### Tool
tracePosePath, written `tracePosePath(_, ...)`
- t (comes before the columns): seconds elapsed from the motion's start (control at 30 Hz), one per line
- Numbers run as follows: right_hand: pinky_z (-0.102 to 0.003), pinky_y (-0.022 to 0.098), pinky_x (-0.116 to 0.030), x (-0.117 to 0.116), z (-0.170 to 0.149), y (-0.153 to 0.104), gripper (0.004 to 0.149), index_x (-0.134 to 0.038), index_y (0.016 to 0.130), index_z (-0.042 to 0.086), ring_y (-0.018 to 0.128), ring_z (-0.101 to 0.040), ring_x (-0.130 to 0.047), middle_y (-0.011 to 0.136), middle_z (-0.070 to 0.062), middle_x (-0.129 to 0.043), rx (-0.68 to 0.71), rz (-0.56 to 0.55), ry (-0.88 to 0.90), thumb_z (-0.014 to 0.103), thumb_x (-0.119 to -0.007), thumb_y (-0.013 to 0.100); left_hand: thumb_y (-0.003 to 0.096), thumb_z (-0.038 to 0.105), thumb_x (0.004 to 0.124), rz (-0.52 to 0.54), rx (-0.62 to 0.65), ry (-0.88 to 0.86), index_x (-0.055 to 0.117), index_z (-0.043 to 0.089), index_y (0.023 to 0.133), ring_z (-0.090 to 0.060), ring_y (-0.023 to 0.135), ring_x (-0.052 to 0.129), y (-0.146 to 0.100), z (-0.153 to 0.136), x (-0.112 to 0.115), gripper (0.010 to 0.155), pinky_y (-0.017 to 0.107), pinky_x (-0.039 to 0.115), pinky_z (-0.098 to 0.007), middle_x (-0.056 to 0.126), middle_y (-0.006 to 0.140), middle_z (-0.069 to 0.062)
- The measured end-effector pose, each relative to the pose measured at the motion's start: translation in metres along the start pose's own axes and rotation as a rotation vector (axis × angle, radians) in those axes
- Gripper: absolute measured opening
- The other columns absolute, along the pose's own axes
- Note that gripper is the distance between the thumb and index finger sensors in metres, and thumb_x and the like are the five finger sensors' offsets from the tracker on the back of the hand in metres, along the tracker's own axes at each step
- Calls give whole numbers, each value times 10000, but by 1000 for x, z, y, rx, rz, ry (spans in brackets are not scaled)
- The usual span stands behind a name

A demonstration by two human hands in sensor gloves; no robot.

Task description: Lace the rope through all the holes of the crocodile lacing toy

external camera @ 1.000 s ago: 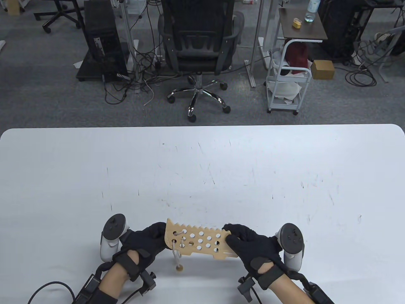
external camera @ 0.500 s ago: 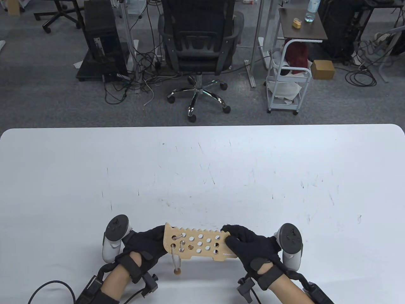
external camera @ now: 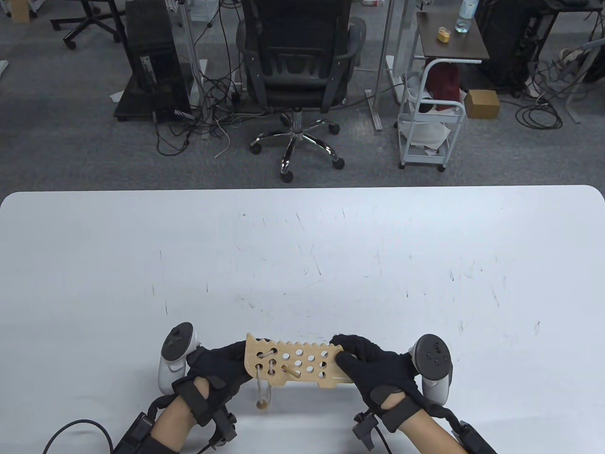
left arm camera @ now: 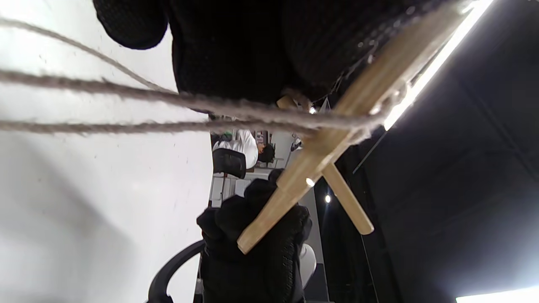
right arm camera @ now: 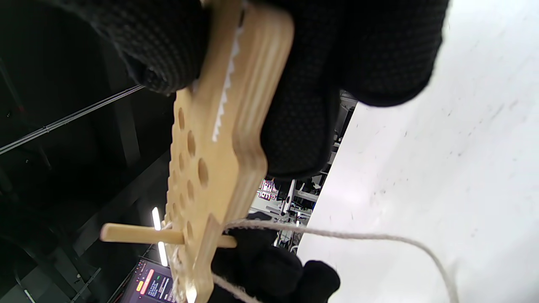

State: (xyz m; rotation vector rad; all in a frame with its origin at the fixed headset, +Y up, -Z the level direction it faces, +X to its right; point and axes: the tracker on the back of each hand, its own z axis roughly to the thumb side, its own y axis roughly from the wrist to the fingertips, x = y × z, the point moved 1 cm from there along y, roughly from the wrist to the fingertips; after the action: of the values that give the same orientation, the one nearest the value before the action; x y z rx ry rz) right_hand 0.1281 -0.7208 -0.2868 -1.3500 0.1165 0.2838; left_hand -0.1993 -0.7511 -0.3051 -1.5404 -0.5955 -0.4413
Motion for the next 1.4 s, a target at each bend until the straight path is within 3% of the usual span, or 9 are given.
tracePosePath(0.57, -443, 399, -842, -4, 6, -1, 469, -802, 848, 138, 499, -263, -1091, 690, -77, -1017, 52, 9, -129, 345, -800, 427, 442, 305, 797, -214, -1, -204, 795, 339, 945, -227, 763, 976, 5, -5, 15, 505, 700, 681, -514, 955, 897, 12)
tracePosePath(1.07, -432, 400, -846, 1, 5, 0, 460, -803, 841, 130, 491, -247, -1093, 673, -72, -1018, 34, -6, -56, 337, -816, 431, 458, 325, 774, -49, -5, -70, 755, 374, 966, -244, 817, 914, 2, -3, -1, 510, 716, 645, -516, 922, 926, 58)
tracePosePath(1.4, -433, 398, -846, 8, 3, 1, 460, -802, 841, 127, 491, -248, -1092, 674, -73, -1017, 7, -44, -43, 339, -818, 434, 469, 373, 747, 192, 55, 37, 662, 341, 1017, -261, 860, 824, -11, 9, -22, 555, 731, 605, -520, 832, 962, 22)
